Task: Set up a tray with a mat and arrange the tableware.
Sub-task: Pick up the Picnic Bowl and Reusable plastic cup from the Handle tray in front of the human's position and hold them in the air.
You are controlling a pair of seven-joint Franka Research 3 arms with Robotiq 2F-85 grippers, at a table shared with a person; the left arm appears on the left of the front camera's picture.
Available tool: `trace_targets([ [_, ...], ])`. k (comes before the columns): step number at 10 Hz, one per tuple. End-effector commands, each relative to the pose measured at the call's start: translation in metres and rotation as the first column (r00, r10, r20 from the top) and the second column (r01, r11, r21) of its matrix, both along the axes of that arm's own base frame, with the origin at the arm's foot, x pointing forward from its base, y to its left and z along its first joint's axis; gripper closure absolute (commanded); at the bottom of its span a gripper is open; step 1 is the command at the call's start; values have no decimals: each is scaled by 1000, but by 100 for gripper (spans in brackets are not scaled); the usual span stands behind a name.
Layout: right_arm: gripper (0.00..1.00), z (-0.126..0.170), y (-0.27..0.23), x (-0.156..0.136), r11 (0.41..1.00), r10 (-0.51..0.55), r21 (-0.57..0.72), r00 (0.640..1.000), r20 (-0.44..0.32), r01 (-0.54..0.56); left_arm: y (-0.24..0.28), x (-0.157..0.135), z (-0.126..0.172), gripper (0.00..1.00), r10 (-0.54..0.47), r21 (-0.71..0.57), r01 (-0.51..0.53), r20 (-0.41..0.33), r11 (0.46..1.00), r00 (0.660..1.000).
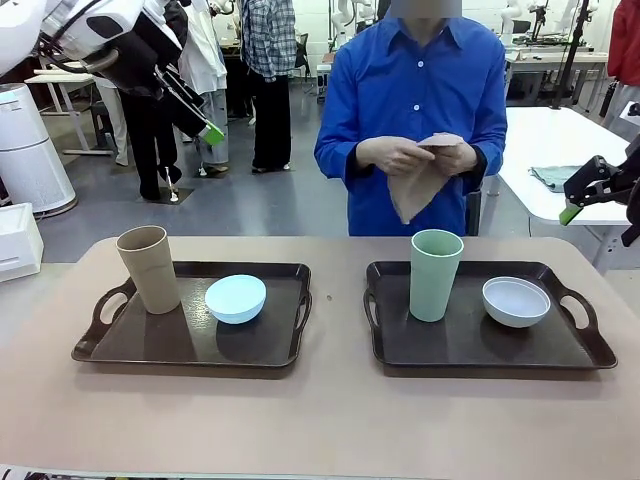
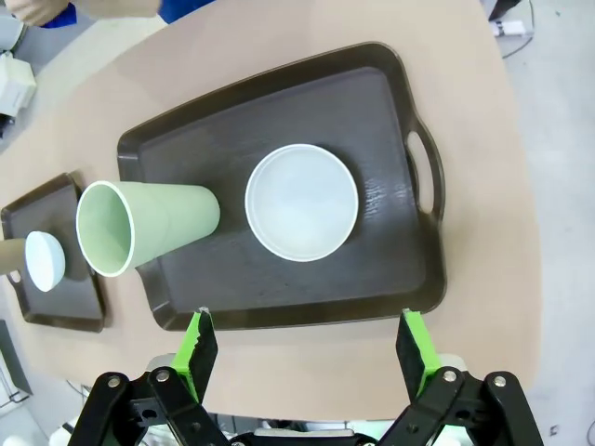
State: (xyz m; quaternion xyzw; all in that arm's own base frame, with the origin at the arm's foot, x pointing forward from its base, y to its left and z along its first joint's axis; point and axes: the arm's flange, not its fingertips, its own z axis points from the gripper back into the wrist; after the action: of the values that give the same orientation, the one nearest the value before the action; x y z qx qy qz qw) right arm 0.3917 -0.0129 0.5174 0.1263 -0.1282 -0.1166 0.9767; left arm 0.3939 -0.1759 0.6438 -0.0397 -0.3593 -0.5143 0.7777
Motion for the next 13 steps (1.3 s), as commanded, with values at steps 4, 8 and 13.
trace_targets([
  [4, 0, -35, 8, 39, 984, 96, -148, 994, -45, -102, -36, 63, -58, 0, -351, -32, 367, -379, 930, 856],
  [8, 0, -85, 19, 76, 964, 181, -193, 983, -25, -183, -102, 75, -108, 0, -556, -96, 549, -209, 830, 805],
  [13, 0, -100, 31, 90, 974, 190, -121, 982, -14, -190, -180, 71, -175, 0, -505, -148, 504, 36, 851, 862],
])
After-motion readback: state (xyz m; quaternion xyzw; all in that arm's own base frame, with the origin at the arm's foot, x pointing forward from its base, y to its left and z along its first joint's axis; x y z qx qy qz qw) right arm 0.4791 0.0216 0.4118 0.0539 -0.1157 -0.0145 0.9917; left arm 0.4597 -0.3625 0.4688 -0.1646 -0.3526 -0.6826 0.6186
